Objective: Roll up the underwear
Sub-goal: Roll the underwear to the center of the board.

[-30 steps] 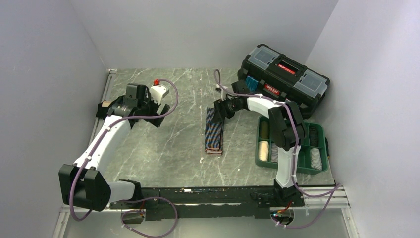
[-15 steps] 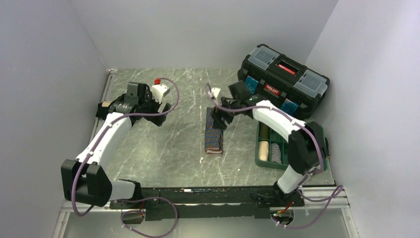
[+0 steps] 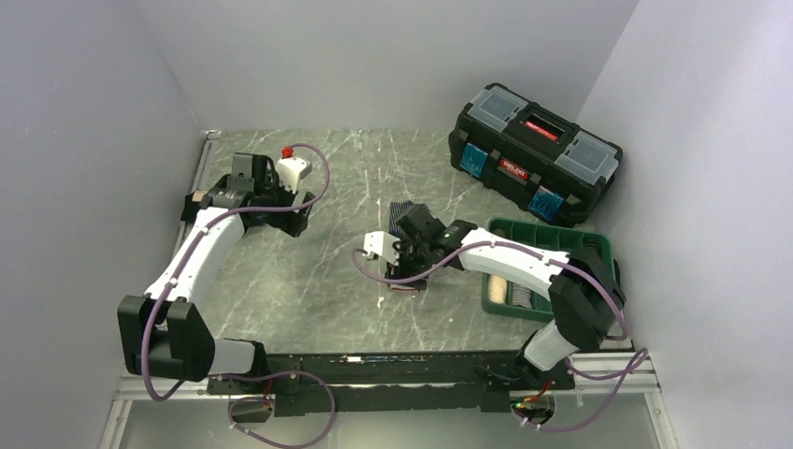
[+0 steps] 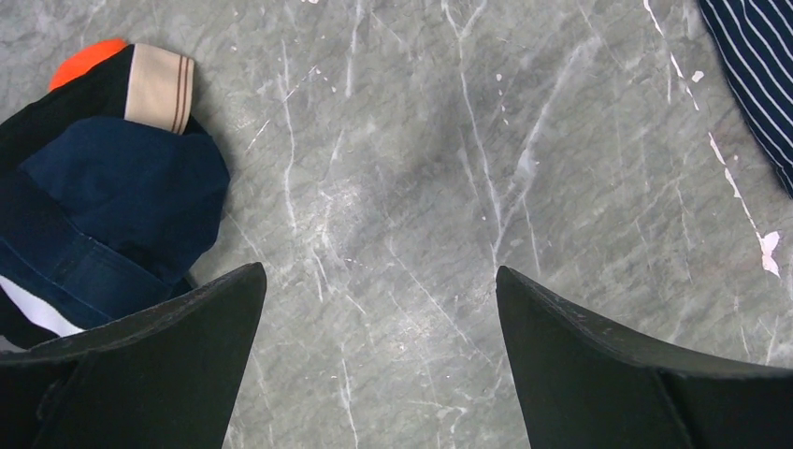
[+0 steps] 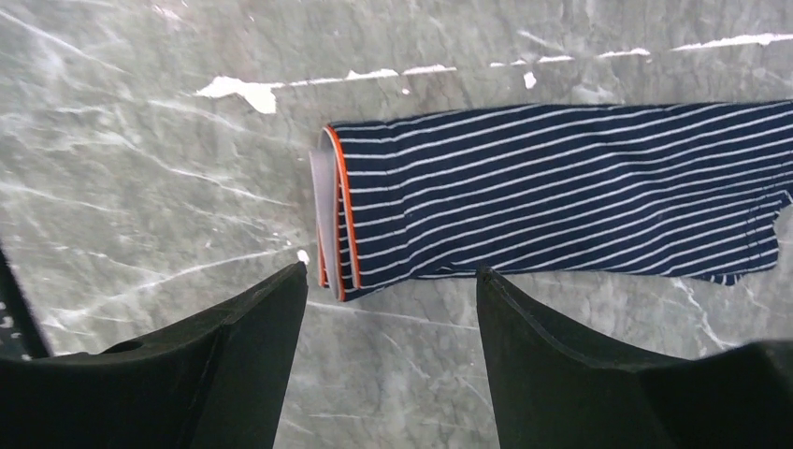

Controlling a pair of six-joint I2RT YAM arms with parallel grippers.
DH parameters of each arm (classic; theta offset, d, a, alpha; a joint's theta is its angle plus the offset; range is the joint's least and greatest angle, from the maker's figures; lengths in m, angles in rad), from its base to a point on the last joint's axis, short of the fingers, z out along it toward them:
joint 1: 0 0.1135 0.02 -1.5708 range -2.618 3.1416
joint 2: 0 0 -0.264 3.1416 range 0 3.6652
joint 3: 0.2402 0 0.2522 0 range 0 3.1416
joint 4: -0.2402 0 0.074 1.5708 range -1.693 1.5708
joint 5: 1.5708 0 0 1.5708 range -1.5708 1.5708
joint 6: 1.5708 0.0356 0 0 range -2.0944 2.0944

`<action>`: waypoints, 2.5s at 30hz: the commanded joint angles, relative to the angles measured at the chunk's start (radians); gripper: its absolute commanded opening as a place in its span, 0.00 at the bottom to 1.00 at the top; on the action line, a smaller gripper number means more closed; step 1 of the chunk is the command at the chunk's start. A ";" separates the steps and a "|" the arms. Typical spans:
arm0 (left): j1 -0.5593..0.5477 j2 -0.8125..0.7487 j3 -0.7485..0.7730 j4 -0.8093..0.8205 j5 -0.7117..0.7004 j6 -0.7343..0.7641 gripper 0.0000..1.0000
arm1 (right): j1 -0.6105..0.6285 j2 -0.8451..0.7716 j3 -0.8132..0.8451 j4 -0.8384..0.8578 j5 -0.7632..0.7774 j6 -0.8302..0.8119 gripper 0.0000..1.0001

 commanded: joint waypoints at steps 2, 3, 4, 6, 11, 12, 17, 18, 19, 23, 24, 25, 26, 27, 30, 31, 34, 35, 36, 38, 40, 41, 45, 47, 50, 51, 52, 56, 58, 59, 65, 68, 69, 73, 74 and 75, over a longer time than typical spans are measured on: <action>0.015 -0.044 -0.005 0.000 -0.010 0.005 0.99 | 0.029 0.019 -0.026 0.034 0.099 -0.042 0.68; 0.016 -0.044 -0.007 -0.001 -0.009 0.006 0.99 | 0.034 0.020 -0.032 0.039 0.098 -0.043 0.68; 0.017 -0.044 -0.009 -0.001 -0.010 0.008 0.99 | 0.040 0.022 -0.041 0.044 0.102 -0.043 0.69; 0.017 -0.043 -0.011 0.002 -0.014 0.008 1.00 | 0.050 0.024 -0.059 0.055 0.108 -0.046 0.68; 0.019 -0.024 -0.004 -0.005 -0.014 0.011 0.99 | 0.077 0.032 -0.089 0.083 0.121 -0.044 0.68; 0.019 -0.021 -0.002 -0.004 -0.015 0.013 0.99 | 0.080 0.035 -0.092 0.086 0.125 -0.046 0.68; 0.020 -0.004 0.011 -0.008 -0.013 0.011 0.99 | 0.091 0.050 -0.106 0.104 0.147 -0.052 0.67; 0.020 -0.001 0.011 -0.009 -0.013 0.012 0.99 | 0.092 0.051 -0.109 0.108 0.150 -0.053 0.67; 0.020 0.000 0.012 -0.010 -0.012 0.011 0.99 | 0.094 0.053 -0.113 0.111 0.153 -0.055 0.66; 0.020 0.006 0.017 -0.010 -0.011 0.012 0.99 | 0.094 0.068 -0.133 0.134 0.164 -0.060 0.64; 0.020 0.007 0.017 -0.011 -0.009 0.011 0.99 | 0.095 0.071 -0.137 0.139 0.168 -0.060 0.63; 0.020 0.008 0.016 -0.012 -0.007 0.012 0.99 | 0.095 0.078 -0.142 0.142 0.170 -0.061 0.62; 0.020 0.009 0.017 -0.013 -0.005 0.012 1.00 | 0.096 0.081 -0.147 0.147 0.171 -0.062 0.61; 0.020 0.009 0.017 -0.013 -0.005 0.012 0.99 | 0.096 0.083 -0.151 0.150 0.174 -0.061 0.61; 0.022 0.012 0.017 -0.016 -0.006 0.016 0.99 | 0.100 0.086 -0.168 0.163 0.177 -0.060 0.58; 0.022 0.013 0.018 -0.016 -0.006 0.017 0.99 | 0.102 0.089 -0.174 0.165 0.177 -0.059 0.56; 0.022 0.015 0.017 -0.016 -0.003 0.020 0.99 | 0.103 0.100 -0.186 0.173 0.181 -0.059 0.51; 0.022 0.014 0.017 -0.016 -0.001 0.020 0.99 | 0.104 0.102 -0.190 0.173 0.180 -0.061 0.49; 0.022 0.014 0.014 -0.014 0.001 0.021 0.99 | 0.104 0.103 -0.192 0.172 0.180 -0.063 0.47; 0.023 0.013 0.010 -0.011 0.000 0.025 0.99 | 0.105 0.105 -0.191 0.166 0.179 -0.065 0.42; 0.025 0.014 0.007 -0.008 -0.001 0.028 0.99 | 0.105 0.107 -0.187 0.156 0.174 -0.065 0.37; 0.026 0.014 0.005 -0.008 0.001 0.030 1.00 | 0.105 0.107 -0.183 0.148 0.168 -0.065 0.34; 0.032 0.010 -0.005 0.001 0.025 0.039 0.99 | 0.104 0.099 -0.161 0.107 0.133 -0.062 0.23; 0.034 0.005 -0.015 0.012 0.039 0.046 0.99 | 0.104 0.096 -0.146 0.083 0.104 -0.064 0.17; 0.038 -0.004 -0.036 0.026 0.072 0.061 0.99 | 0.101 0.087 -0.122 0.045 0.061 -0.070 0.07; 0.040 -0.010 -0.047 0.029 0.086 0.067 0.99 | 0.100 0.082 -0.112 0.028 0.040 -0.073 0.04; 0.041 -0.018 -0.055 0.033 0.100 0.072 0.99 | 0.097 0.080 -0.098 0.008 0.016 -0.074 0.01; 0.045 -0.057 -0.103 0.052 0.178 0.106 0.98 | 0.045 0.092 -0.019 -0.096 -0.145 -0.075 0.00; 0.045 -0.088 -0.138 0.069 0.220 0.120 0.97 | -0.004 0.119 0.035 -0.159 -0.245 -0.078 0.00; 0.045 -0.103 -0.159 0.079 0.239 0.128 0.97 | -0.032 0.138 0.065 -0.193 -0.298 -0.083 0.00; 0.042 -0.221 -0.284 0.136 0.417 0.203 0.99 | -0.188 0.343 0.286 -0.474 -0.599 -0.187 0.00; 0.004 -0.295 -0.355 0.177 0.463 0.260 0.99 | -0.255 0.473 0.385 -0.609 -0.701 -0.270 0.00; -0.021 -0.309 -0.372 0.188 0.463 0.275 0.99 | -0.273 0.515 0.420 -0.652 -0.732 -0.295 0.00; -0.197 -0.315 -0.409 0.236 0.395 0.324 0.99 | -0.319 0.670 0.553 -0.861 -0.833 -0.425 0.00; -0.248 -0.305 -0.413 0.256 0.363 0.331 0.99 | -0.323 0.704 0.579 -0.900 -0.850 -0.451 0.00; -0.294 -0.291 -0.415 0.281 0.342 0.335 0.99 | -0.326 0.731 0.599 -0.935 -0.862 -0.472 0.00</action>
